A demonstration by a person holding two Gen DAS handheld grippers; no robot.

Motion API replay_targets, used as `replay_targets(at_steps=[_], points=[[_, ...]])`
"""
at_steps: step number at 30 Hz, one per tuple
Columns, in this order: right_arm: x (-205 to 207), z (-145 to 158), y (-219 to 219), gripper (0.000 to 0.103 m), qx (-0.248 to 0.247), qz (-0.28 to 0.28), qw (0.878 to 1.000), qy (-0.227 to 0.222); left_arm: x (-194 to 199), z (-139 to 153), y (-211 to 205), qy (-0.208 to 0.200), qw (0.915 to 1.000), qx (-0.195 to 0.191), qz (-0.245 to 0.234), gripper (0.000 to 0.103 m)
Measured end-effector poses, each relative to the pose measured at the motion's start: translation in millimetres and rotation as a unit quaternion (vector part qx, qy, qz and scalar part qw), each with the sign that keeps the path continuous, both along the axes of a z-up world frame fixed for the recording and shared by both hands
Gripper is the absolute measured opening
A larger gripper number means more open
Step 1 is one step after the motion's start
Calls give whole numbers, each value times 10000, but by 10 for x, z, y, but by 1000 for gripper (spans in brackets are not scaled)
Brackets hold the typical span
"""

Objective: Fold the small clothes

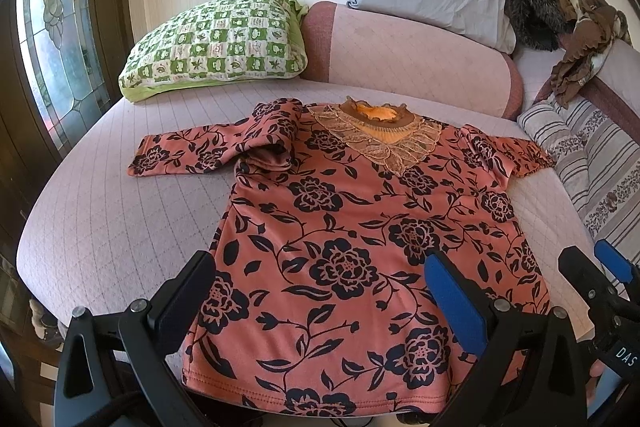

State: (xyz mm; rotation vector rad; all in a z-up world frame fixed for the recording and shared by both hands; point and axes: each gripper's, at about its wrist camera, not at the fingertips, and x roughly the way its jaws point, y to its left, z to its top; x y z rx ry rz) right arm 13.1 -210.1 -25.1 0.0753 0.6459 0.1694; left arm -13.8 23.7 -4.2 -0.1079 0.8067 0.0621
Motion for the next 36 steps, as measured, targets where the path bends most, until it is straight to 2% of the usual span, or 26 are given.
replay_targets(at_steps=[26, 27, 36], points=[[101, -67, 6, 103, -11, 21, 9999, 118, 109, -98, 2, 94, 9999, 41, -11, 103], [109, -73, 6, 103, -13, 19, 9999, 125, 113, -105, 3, 122, 9999, 42, 112, 103], [168, -153, 19, 103, 2, 21, 9998, 203, 145, -177, 18, 177, 9998, 34, 128, 103]])
